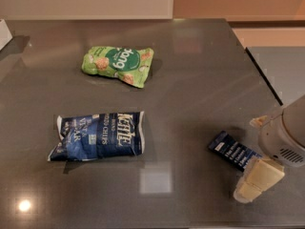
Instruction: Move rxbar blueberry near green rice chip bag
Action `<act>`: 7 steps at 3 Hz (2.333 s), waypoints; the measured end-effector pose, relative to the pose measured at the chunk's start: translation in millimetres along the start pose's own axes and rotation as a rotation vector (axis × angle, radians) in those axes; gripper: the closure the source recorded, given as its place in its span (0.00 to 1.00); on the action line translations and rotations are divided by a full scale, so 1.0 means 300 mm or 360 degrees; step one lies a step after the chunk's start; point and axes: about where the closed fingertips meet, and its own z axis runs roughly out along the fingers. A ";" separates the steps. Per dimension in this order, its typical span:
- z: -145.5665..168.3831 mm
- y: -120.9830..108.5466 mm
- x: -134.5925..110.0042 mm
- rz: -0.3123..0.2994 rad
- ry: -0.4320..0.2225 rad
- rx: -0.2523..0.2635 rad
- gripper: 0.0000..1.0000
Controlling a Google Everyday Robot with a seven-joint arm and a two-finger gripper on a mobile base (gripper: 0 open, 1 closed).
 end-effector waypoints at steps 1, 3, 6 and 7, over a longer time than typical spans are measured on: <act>0.025 0.004 0.001 0.0014 0.0002 -0.0018 0.18; 0.015 0.002 -0.024 0.0024 -0.0033 -0.0066 0.64; -0.048 -0.124 -0.128 -0.0040 -0.0073 -0.0083 1.00; -0.053 -0.250 -0.235 -0.0092 -0.0134 -0.0051 1.00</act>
Offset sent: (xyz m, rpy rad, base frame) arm 0.0034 0.0083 -0.0056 0.0383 0.0358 -0.0035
